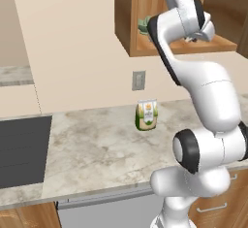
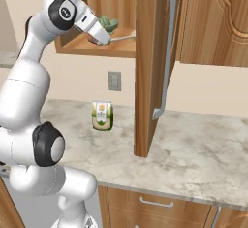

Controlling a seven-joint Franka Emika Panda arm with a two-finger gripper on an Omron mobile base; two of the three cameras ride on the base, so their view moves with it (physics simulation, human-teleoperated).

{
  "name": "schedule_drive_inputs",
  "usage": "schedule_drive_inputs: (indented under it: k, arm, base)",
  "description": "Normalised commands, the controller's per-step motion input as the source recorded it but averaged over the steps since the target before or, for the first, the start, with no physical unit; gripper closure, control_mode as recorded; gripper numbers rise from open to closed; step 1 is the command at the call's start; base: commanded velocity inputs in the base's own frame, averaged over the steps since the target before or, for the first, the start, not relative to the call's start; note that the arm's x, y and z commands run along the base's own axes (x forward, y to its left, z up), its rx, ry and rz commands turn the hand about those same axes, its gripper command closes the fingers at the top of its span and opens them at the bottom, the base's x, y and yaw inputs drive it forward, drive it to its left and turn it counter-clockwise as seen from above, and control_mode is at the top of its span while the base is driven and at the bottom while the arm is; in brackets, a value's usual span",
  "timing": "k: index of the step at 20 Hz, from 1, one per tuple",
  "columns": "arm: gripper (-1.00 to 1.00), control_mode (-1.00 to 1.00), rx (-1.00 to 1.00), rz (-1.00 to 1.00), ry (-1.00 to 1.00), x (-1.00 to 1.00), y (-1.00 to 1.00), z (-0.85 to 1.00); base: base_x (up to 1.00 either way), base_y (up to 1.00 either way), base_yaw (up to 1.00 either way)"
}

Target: Pick the dish brush and bar soap from the cabinet and place them on the counter.

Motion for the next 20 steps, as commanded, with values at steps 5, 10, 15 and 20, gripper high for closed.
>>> schedule_drive_inputs:
  k: [5,10,15,20]
  arm:
    - [1.0,-1.0,-0.01,-0.03,0.0,-0.99,0.32,-0.04]
    - [1.0,-1.0,0.0,0.02,0.0,-1.0,0.11,-0.29]
    - [1.0,-1.0,0.0,0.07,0.0,-1.0,0.11,-0.45]
    - [1.0,-1.0,0.03,0.05,0.01,-0.38,-0.03,-0.69]
  base:
    - [0.0,0.0,0.0]
    - [0.0,0.0,0.0]
    - [0.0,0.0,0.0]
    - [0.0,0.0,0.0]
